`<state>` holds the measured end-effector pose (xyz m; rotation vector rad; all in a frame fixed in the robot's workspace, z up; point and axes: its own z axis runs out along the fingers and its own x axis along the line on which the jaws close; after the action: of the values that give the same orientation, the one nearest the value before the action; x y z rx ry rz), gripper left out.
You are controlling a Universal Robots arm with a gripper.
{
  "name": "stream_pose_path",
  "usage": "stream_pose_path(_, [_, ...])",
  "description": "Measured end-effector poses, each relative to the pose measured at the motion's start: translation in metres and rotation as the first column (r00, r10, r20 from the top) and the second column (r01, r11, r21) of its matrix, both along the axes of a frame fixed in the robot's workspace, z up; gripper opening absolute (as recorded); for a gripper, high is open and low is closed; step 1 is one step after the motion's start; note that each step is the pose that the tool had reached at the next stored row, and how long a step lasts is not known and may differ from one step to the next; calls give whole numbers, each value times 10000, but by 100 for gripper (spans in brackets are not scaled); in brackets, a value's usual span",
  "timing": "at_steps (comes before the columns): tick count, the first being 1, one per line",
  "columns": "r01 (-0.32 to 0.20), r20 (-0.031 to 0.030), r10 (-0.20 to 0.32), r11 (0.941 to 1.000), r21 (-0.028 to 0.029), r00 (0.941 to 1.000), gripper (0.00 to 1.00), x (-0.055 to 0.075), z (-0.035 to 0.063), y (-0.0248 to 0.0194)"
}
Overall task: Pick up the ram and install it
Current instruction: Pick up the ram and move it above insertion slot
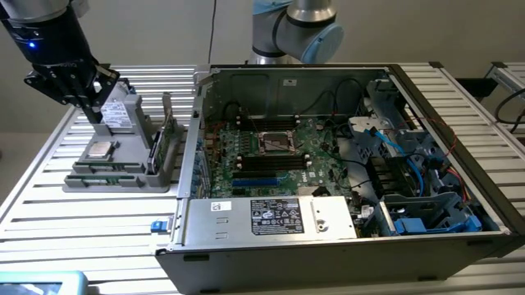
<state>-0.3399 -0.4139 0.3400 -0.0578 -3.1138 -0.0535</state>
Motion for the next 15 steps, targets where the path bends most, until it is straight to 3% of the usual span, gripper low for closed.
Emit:
stream_pose_path(4, [-6, 4, 6, 10000, 2, 10000, 11, -10, -3, 1])
stream_pose_path(8, [-669, 2, 669, 9978, 1, 9978, 11, -10, -9, 0])
stream_pose_path(11, [-1205, 3, 1205, 9927, 4, 9927, 11, -11, -15, 0])
stream_pose_path(15, [-1927, 9, 1927, 9813, 33, 9813, 11, -11, -26, 0])
